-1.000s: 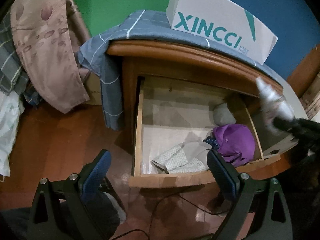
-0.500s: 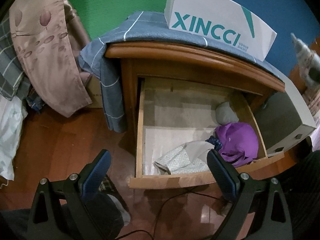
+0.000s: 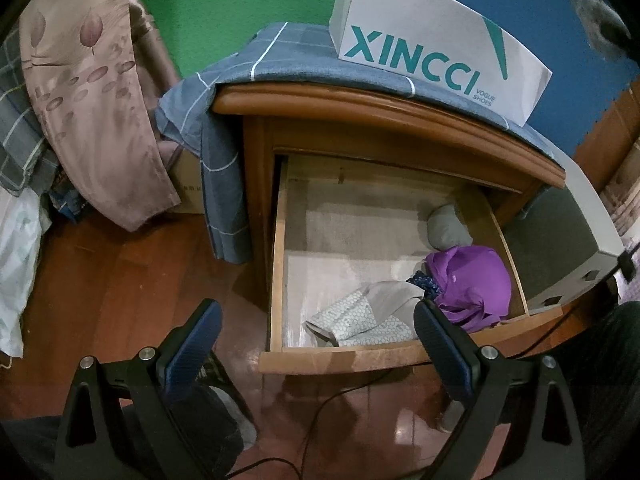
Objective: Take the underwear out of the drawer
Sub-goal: 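Lift the white patterned sock with the right tool over the XINCCI box, then lower the sock into the box and open the right tool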
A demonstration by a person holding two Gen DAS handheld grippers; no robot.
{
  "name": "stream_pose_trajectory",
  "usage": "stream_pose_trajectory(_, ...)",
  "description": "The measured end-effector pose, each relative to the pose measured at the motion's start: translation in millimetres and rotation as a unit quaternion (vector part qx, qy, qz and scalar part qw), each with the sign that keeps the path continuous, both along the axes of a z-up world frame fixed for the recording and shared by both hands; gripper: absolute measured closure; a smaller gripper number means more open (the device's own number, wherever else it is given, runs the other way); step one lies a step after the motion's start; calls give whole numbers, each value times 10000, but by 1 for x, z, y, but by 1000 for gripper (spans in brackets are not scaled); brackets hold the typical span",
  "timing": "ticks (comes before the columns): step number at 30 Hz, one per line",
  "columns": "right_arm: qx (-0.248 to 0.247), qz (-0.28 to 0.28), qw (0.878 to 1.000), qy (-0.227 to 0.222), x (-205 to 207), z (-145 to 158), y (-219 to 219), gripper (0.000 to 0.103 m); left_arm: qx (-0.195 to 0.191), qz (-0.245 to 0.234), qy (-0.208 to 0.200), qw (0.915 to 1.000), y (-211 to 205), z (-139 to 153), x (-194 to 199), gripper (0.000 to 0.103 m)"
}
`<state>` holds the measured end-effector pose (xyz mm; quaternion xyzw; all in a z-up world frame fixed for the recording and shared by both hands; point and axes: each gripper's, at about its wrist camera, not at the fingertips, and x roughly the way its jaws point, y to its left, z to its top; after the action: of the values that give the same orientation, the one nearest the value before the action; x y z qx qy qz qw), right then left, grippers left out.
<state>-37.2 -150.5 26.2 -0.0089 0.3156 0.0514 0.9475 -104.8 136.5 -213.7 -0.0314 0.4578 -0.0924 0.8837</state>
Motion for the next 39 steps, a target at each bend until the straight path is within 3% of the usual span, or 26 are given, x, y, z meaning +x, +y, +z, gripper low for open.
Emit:
stream_pose_trajectory(7, -55, -98, 9999, -92, 34, 20, 1, 90, -98, -2, 32, 9999, 1, 0, 0, 8)
stream_pose_trajectory(15, -180, -259, 9995, -6, 74, 20, 2, 90, -218, -29, 105, 9997, 2, 0, 1, 8)
stream_pose_trajectory(39, -320, -575, 9953, 708, 167, -60, 3, 90, -611, -101, 383, 9973, 5, -7, 0, 8)
